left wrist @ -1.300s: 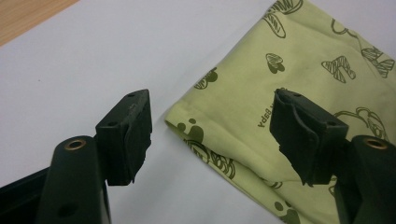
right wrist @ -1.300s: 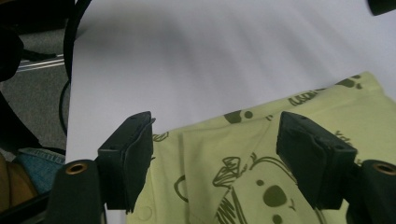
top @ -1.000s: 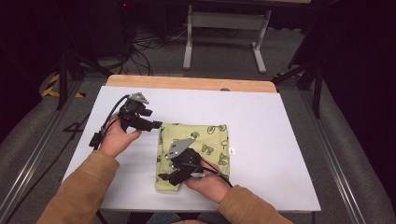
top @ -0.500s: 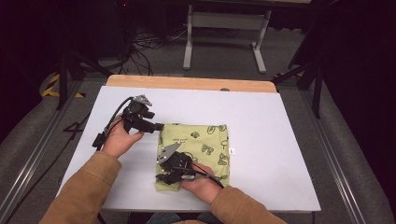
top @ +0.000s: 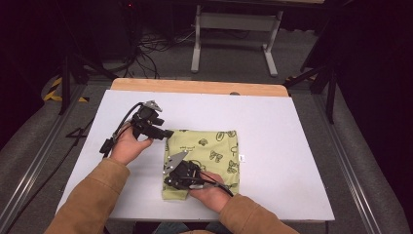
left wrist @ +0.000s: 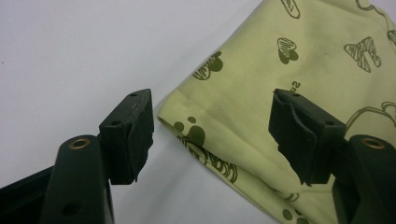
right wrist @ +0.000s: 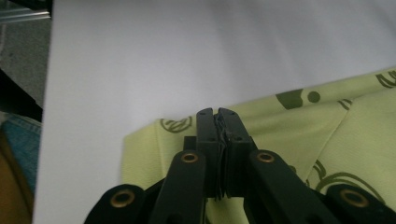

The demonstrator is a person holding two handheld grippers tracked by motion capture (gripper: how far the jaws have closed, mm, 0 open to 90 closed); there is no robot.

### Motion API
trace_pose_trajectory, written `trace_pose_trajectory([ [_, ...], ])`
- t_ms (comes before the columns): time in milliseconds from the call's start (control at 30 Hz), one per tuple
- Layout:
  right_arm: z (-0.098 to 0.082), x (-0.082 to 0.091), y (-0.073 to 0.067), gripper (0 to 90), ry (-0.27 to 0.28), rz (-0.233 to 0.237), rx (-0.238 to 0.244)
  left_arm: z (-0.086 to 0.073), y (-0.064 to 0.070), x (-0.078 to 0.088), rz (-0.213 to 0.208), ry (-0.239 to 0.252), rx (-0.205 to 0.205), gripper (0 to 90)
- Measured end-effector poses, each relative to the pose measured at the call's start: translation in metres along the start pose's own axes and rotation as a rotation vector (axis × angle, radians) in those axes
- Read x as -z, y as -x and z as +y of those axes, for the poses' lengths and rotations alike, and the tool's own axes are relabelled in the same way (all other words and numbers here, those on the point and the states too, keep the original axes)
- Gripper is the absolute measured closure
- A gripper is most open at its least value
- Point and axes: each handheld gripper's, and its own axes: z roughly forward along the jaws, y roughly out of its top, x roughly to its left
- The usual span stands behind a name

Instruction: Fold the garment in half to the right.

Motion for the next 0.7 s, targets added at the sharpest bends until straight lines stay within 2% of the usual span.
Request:
trace_pose_trajectory([
  [100,0.000,0.002,-0.003,88.2,0.012,0.027,0.005,0.000,-0.001,-0.003,0.000,-0.007,0.004,31.9],
  [300,-0.002,-0.002,-0.004,86.0,-0.007,0.041,0.000,0.000,-0.004,-0.011,0.011,-0.038,0.029,33.0],
  [333,-0.002,-0.003,-0.004,82.5,-0.011,0.045,-0.002,-0.001,-0.005,-0.013,0.015,-0.051,0.033,33.3],
  [400,-0.003,-0.004,-0.003,69.0,-0.010,0.058,-0.011,-0.001,-0.007,-0.018,0.020,-0.068,0.044,33.8],
  [467,-0.002,-0.004,-0.005,61.2,-0.006,0.051,-0.018,-0.002,-0.008,-0.021,0.017,-0.080,0.049,33.9],
  [533,-0.003,-0.003,-0.004,51.1,0.005,0.073,-0.026,-0.002,-0.009,-0.024,0.011,-0.090,0.055,33.8],
  [633,-0.004,-0.006,-0.004,39.9,-0.003,0.098,-0.039,-0.002,-0.009,-0.026,0.011,-0.097,0.057,33.8],
  [700,-0.004,-0.007,-0.008,36.2,-0.011,0.094,-0.029,-0.002,-0.010,-0.027,0.009,-0.101,0.055,33.8],
])
